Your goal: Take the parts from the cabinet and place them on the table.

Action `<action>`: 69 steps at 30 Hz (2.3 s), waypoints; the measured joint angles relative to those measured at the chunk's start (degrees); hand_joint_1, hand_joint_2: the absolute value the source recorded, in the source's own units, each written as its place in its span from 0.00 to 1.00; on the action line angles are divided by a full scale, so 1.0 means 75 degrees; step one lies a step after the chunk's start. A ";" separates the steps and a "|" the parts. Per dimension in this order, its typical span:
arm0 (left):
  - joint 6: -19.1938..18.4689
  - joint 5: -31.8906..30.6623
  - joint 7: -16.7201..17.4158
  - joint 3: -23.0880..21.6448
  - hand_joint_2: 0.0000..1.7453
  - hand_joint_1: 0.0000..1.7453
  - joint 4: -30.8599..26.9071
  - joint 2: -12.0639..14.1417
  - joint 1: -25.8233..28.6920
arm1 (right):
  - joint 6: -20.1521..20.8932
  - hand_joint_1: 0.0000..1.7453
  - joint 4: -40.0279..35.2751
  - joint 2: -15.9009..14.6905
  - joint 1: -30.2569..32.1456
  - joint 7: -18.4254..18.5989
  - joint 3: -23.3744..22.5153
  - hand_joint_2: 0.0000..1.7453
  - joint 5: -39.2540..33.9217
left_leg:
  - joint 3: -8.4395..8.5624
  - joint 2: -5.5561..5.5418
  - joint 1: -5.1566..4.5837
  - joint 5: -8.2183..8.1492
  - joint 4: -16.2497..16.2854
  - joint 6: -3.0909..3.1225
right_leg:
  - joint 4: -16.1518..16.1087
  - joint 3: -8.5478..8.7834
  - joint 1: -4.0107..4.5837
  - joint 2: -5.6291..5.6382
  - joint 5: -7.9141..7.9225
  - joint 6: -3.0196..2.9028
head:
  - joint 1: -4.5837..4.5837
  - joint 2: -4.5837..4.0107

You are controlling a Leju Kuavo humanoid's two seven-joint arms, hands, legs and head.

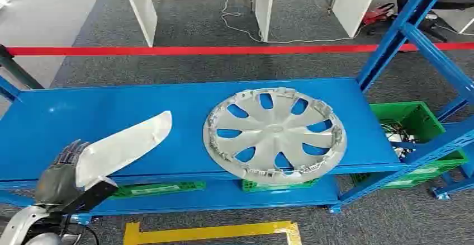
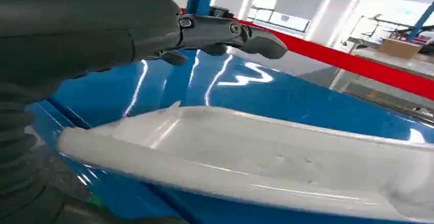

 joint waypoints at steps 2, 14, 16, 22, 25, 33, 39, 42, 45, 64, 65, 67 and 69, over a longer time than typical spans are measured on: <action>-0.0015 -0.0003 -0.0017 -0.0003 1.00 0.00 0.0137 -0.0012 -0.0074 | 0.0009 0.00 -0.0009 0.0000 -0.0001 0.0009 0.0003 0.00 0.0029 | 0.0001 0.0000 0.0000 0.0000 0.0000 0.0000 | 0.0000 0.0000 0.0000 0.0000 0.0000 0.0000 | 0.0000 0.0000; -0.0114 -0.0026 -0.0087 -0.0032 1.00 0.07 0.0614 -0.0081 -0.0318 | 0.0085 0.00 -0.0082 0.0000 -0.0004 0.0055 0.0020 0.00 0.0067 | 0.0000 0.0000 0.0000 0.0000 0.0000 -0.0001 | 0.0000 0.0000 0.0000 0.0001 0.0000 0.0000 | 0.0000 0.0000; -0.0134 -0.0035 -0.0087 -0.0035 1.00 0.97 0.0650 -0.0087 -0.0341 | 0.0090 0.00 -0.0093 0.0000 -0.0004 0.0058 0.0020 0.00 0.0073 | 0.0000 0.0000 0.0000 0.0000 0.0000 -0.0001 | 0.0000 0.0000 0.0000 0.0000 0.0000 0.0000 | 0.0003 0.0000; -0.0219 -0.0064 -0.0096 -0.0076 1.00 1.00 0.0860 -0.0125 -0.0460 | 0.0117 0.00 -0.0111 0.0000 -0.0014 0.0070 0.0020 0.00 0.0085 | 0.0001 0.0000 0.0000 0.0001 0.0001 -0.0001 | 0.0000 0.0000 0.0000 0.0000 0.0000 0.0000 | 0.0000 0.0000; -0.0233 -0.0093 -0.0099 -0.0093 1.00 1.00 0.0944 -0.0143 -0.0514 | 0.0117 0.00 -0.0111 0.0000 -0.0016 0.0070 0.0020 0.00 0.0082 | 0.0001 0.0000 0.0000 0.0001 0.0001 -0.0001 | 0.0000 0.0000 0.0000 -0.0001 0.0000 0.0000 | -0.0003 0.0000; -0.0189 -0.0163 -0.0125 -0.0152 1.00 1.00 0.1110 -0.0192 -0.0626 | 0.0131 0.00 -0.0125 0.0000 -0.0036 0.0079 0.0020 0.00 0.0090 | 0.0001 0.0000 0.0000 0.0001 0.0001 -0.0001 | 0.0000 0.0001 0.0000 0.0000 0.0000 0.0000 | 0.0000 0.0000; -0.0099 -0.0163 -0.0146 -0.0189 1.00 1.00 0.1148 -0.0195 -0.0812 | 0.0172 0.00 -0.0143 0.0000 -0.0051 0.0087 0.0021 0.00 0.0113 | 0.0004 0.0000 0.0000 0.0001 0.0001 -0.0001 | 0.0000 0.0007 -0.0001 -0.0001 0.0000 0.0000 | 0.0000 0.0000; 0.0024 -0.0152 -0.0175 -0.0195 1.00 1.00 0.1154 -0.0198 -0.0856 | 0.0184 0.00 -0.0149 0.0000 -0.0056 0.0087 0.0020 0.00 0.0134 | 0.0008 0.0000 0.0000 0.0001 0.0001 -0.0001 | 0.0001 0.0008 -0.0001 0.0001 0.0001 0.0000 | 0.0000 0.0000; 0.0082 -0.0143 -0.0219 -0.0198 1.00 1.00 0.1154 -0.0207 -0.0869 | 0.0184 0.00 -0.0169 0.0000 -0.0057 0.0087 0.0020 0.00 0.0160 | 0.0009 0.0000 0.0000 0.0001 0.0001 -0.0001 | 0.0001 0.0008 0.0000 0.0001 0.0001 -0.0001 | 0.0003 0.0000; 0.1035 -0.0327 -0.0516 -0.0207 1.00 1.00 0.0999 -0.0329 -0.0669 | 0.0172 0.00 -0.0175 0.0000 -0.0056 0.0085 0.0020 0.00 0.0154 | 0.0007 0.0001 0.0000 0.0001 0.0001 -0.0001 | 0.0002 0.0006 0.0000 0.0003 0.0001 -0.0001 | 0.0000 0.0000; 0.1229 -0.0477 -0.0519 -0.0207 1.00 1.00 0.0930 -0.0329 -0.0636 | 0.0172 0.00 -0.0175 0.0000 -0.0056 0.0076 0.0020 0.00 0.0152 | 0.0007 0.0001 0.0000 0.0001 0.0001 -0.0001 | 0.0002 0.0006 0.0000 0.0002 0.0001 -0.0001 | 0.0003 0.0000; 0.1534 -0.0785 -0.0510 -0.0207 1.00 1.00 0.0789 -0.0329 -0.0571 | 0.0172 0.00 -0.0175 0.0000 -0.0056 0.0064 0.0017 0.00 0.0140 | 0.0007 0.0000 0.0000 0.0001 0.0001 -0.0001 | 0.0002 0.0006 0.0000 0.0002 0.0001 -0.0001 | 0.0000 0.0000; 0.1793 -0.1082 -0.0487 -0.0207 1.00 1.00 0.0588 -0.0329 -0.0482 | 0.0166 0.00 -0.0175 0.0000 -0.0055 0.0047 0.0012 0.00 0.0131 | 0.0006 0.0000 0.0000 0.0001 0.0001 -0.0001 | 0.0002 0.0006 0.0000 0.0002 0.0001 -0.0001 | 0.0000 0.0000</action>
